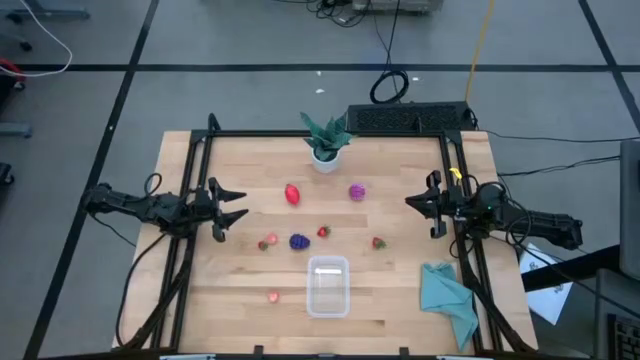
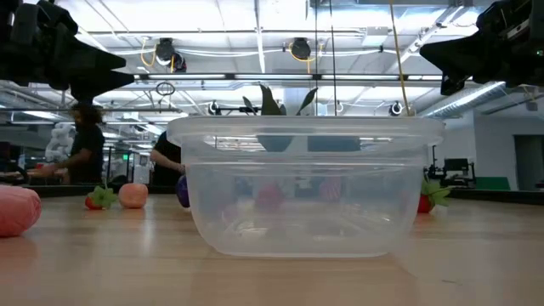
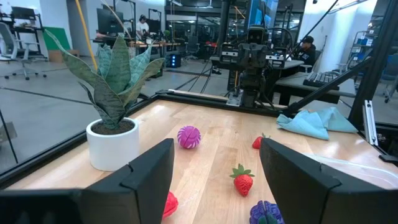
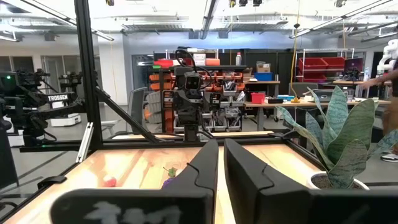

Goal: Pick and placing Produce into tupperware

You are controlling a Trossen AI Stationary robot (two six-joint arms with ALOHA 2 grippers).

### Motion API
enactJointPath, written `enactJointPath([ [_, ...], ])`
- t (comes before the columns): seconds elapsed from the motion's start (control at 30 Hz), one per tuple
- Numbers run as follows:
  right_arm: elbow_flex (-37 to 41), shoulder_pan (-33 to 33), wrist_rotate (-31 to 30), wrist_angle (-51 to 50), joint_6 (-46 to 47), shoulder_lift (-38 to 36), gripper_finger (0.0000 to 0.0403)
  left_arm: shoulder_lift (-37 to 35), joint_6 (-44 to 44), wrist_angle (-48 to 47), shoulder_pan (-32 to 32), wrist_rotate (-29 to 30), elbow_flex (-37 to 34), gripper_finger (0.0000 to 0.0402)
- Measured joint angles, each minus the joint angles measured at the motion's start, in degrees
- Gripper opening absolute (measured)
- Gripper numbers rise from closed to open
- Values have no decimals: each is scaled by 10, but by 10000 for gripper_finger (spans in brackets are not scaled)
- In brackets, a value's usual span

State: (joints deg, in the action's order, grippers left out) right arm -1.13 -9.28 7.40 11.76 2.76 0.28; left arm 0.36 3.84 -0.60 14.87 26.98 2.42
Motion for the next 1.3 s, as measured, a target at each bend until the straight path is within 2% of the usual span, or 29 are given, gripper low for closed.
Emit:
enactJointPath([
  [0.67,0,0,0,1,-7,0,18,0,-1,0,0,0,0,241],
  [0.93,0,0,0,0,-2,0,18,0,-9,9,-1,26,0,241],
  [1.1,0,0,0,8,38,0,18,0,-8,9,-1,26,0,241],
  [1.3,0,0,0,30,119,0,18,0,36,9,-1,25,0,241],
])
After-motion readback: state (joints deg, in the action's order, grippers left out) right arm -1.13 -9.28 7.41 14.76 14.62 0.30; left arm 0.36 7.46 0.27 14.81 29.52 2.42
